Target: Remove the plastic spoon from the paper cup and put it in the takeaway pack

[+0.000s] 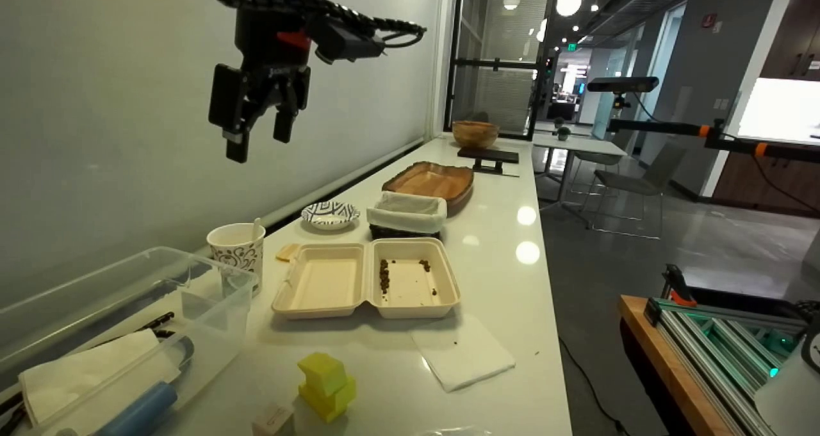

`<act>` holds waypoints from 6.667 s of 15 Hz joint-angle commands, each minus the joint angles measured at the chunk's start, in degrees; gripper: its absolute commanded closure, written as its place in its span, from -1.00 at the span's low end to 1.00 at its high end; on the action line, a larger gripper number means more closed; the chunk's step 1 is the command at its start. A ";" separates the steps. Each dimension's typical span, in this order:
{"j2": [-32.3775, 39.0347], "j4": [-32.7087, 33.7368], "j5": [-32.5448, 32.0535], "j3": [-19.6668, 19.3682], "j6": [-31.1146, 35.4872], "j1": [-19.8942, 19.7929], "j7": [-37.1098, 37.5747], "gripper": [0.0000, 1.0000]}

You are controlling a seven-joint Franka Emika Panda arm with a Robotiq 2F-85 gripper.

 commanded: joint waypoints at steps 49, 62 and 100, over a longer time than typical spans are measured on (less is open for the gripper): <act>25.37 19.88 6.39 6.09 3.99 -10.91 -86.91 -0.15; 26.68 21.98 5.77 5.24 3.89 -10.68 -88.61 0.15; -16.63 -18.40 19.75 -1.41 1.45 -8.77 -46.13 0.98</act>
